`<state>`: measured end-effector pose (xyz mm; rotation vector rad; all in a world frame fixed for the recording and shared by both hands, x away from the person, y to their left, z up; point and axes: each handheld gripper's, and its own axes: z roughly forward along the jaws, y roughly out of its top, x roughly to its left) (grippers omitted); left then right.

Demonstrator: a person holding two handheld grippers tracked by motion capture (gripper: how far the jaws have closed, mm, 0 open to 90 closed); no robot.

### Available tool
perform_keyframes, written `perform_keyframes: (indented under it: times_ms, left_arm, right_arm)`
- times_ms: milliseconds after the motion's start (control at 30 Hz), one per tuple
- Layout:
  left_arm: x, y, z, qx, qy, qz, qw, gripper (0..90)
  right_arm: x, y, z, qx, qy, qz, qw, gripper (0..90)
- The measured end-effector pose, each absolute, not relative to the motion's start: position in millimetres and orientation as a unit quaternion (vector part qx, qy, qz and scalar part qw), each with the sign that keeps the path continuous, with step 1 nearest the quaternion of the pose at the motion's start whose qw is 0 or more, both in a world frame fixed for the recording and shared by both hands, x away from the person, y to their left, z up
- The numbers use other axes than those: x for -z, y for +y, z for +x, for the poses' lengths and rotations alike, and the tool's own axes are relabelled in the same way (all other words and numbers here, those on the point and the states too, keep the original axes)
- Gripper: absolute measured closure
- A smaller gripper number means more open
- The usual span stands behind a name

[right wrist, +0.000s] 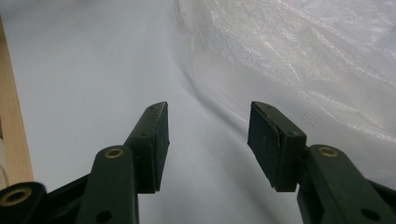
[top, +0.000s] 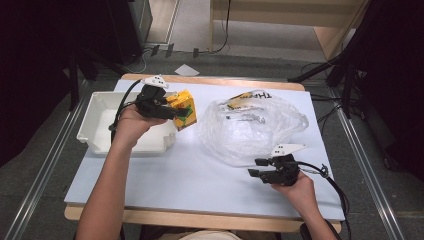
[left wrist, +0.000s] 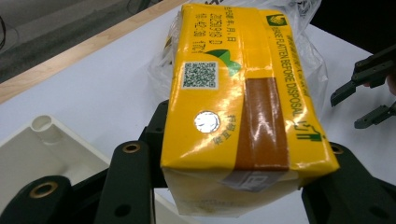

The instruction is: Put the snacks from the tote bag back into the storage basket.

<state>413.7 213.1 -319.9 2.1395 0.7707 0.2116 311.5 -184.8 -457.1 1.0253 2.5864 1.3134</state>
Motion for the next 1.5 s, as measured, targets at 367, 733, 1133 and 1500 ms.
perform_keyframes:
  times_ms: [367, 733, 1133, 1500]
  left_arm:
    - [314.4, 234.8, 413.4, -0.090, 0.319, 0.842, 0.425, 52.5]
    - [315.1, 255.4, 414.2, -0.108, 0.340, 0.836, 0.418, 52.6]
    - [320.7, 273.2, 417.6, -0.124, 0.355, 0.831, 0.410, 52.5]
    - [330.2, 287.5, 424.5, -0.138, 0.375, 0.825, 0.399, 52.5]
  right_arm:
    - [457.4, -184.1, 311.1, -0.427, 0.840, 0.333, 0.030, 49.5]
    - [457.4, -184.5, 311.5, -0.425, 0.842, 0.332, 0.032, 49.5]
    - [457.2, -184.1, 311.1, -0.426, 0.841, 0.332, 0.030, 49.5]
    - [457.9, -183.7, 311.3, -0.424, 0.843, 0.330, 0.031, 49.5]
